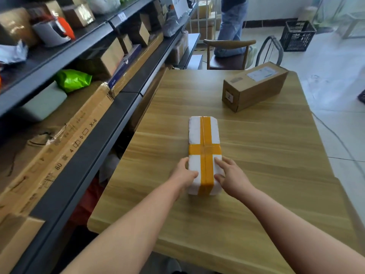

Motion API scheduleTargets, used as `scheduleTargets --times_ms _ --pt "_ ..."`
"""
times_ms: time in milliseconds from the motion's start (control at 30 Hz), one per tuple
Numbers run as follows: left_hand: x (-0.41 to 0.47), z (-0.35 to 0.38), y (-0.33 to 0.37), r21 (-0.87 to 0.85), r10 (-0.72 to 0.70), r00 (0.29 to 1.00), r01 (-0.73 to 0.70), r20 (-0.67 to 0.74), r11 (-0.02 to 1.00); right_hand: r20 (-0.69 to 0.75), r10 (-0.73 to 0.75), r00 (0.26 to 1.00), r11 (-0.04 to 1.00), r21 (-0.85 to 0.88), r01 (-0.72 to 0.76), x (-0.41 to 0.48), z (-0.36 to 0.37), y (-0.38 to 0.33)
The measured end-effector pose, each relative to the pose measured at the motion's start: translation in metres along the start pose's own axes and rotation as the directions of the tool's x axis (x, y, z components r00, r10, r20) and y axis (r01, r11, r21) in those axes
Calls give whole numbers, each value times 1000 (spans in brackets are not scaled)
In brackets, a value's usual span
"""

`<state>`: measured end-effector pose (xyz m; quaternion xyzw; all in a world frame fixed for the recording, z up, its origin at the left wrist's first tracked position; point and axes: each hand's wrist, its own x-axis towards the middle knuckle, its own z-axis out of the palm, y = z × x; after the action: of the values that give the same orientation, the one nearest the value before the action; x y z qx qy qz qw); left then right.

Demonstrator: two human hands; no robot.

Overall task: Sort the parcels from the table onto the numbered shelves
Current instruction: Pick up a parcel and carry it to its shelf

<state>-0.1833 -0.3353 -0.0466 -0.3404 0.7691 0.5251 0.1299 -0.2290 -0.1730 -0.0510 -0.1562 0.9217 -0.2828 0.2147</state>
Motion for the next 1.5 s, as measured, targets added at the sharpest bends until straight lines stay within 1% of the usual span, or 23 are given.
scheduleTargets --times_ms 100,200,267,300,367,400,467,533,600,700,767,867,933,1000,1067,1167,1233,1333,1500 --pt "0 6 12 57 96 995 -94 -40 994 -46 54 998 996 72 -51 0 -8 3" --pt "-1 22 27 120 213 976 -216 33 969 -66 125 990 985 127 -116 -5 -23 19" --pt "-2 36 34 250 260 962 -271 79 929 -122 182 976 961 232 -150 -8 -31 31" --pt "-2 42 35 343 293 953 -299 71 891 -152 214 965 943 289 -164 -9 -35 38" --pt "-5 49 37 538 350 937 -300 9 788 -208 237 949 934 319 -163 -10 -40 48" --pt "-6 51 37 586 352 936 -277 -15 761 -223 216 951 944 295 -145 -11 -41 53" --pt "-3 54 32 607 288 958 -236 12 759 -204 156 966 972 203 -114 -13 -39 59" --pt "1 60 24 577 215 972 -230 95 784 -145 138 980 987 98 -124 -15 -32 65" --pt "1 62 20 525 172 977 -214 129 824 -122 154 981 987 76 -145 -17 -26 69" --pt "0 63 22 482 136 983 -178 121 858 -121 158 980 981 136 -142 -19 -26 72" --pt "-1 64 27 380 119 986 -156 119 912 -107 167 980 972 187 -145 -20 -28 71" --pt "-2 71 31 216 138 980 -167 141 962 -66 220 973 920 345 -185 -22 -29 70" --pt "-6 75 27 168 144 982 -164 124 972 -31 241 970 908 359 -214 -23 -31 68" --pt "-10 73 19 187 131 990 -137 47 973 4 229 973 913 346 -216 -24 -32 67" --pt "-16 66 5 226 111 993 -102 -26 969 41 180 983 936 301 -184 -26 -31 62" --pt "-26 50 -17 171 62 995 -47 -80 984 100 78 992 973 209 -98 -25 -23 47" --pt "-37 42 -30 45 45 996 -41 -83 998 142 11 990 989 142 -32 -24 -16 32" --pt "-50 29 -49 -153 24 994 -40 -111 987 196 -70 978 995 82 55 -26 -3 9" --pt "-83 -2 -84 -332 -70 972 -8 -224 943 265 -242 933 969 16 246 -44 24 -30"
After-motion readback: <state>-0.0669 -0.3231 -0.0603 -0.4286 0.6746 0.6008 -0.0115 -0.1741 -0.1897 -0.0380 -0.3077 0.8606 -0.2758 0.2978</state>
